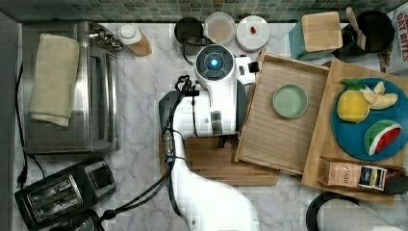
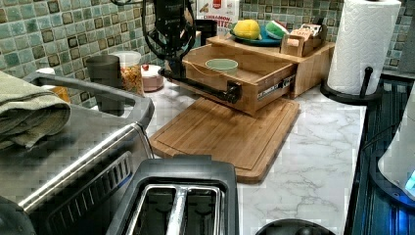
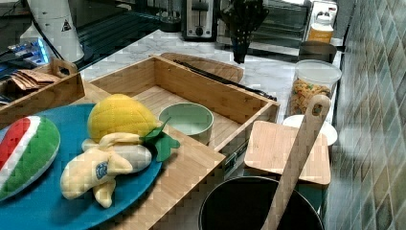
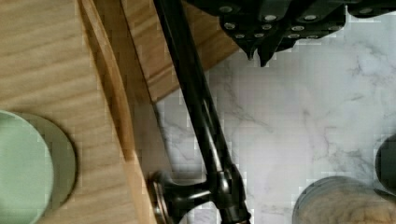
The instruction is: Close the drawer.
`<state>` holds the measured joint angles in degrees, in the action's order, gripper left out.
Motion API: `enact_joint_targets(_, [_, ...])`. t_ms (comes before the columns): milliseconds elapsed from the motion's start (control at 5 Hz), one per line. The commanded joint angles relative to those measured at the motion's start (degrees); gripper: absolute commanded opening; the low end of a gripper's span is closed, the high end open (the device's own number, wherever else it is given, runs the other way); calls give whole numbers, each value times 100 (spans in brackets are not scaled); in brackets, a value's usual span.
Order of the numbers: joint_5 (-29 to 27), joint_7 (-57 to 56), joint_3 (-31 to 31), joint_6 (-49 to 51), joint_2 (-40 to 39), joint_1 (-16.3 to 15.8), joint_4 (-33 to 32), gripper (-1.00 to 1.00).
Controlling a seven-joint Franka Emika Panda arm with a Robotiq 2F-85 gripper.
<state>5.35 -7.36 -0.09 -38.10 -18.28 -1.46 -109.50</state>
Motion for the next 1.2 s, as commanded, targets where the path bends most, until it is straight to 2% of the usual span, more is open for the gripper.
enact_joint_targets(200, [439,-1164,205,-18,-432,-209,105,-100])
enact_joint_targets(400, [812,-1167,137,-141,-430,-316,-28,-100])
enact_joint_targets(600, [930,-1148,192,-246,-467,-248,-90,-100])
enact_joint_targets(800, [755,-1314,137,-366,-512,-198,-122,-100])
enact_joint_targets(1200, [1120,-1339,75,-768,-215,-82,-618,-100])
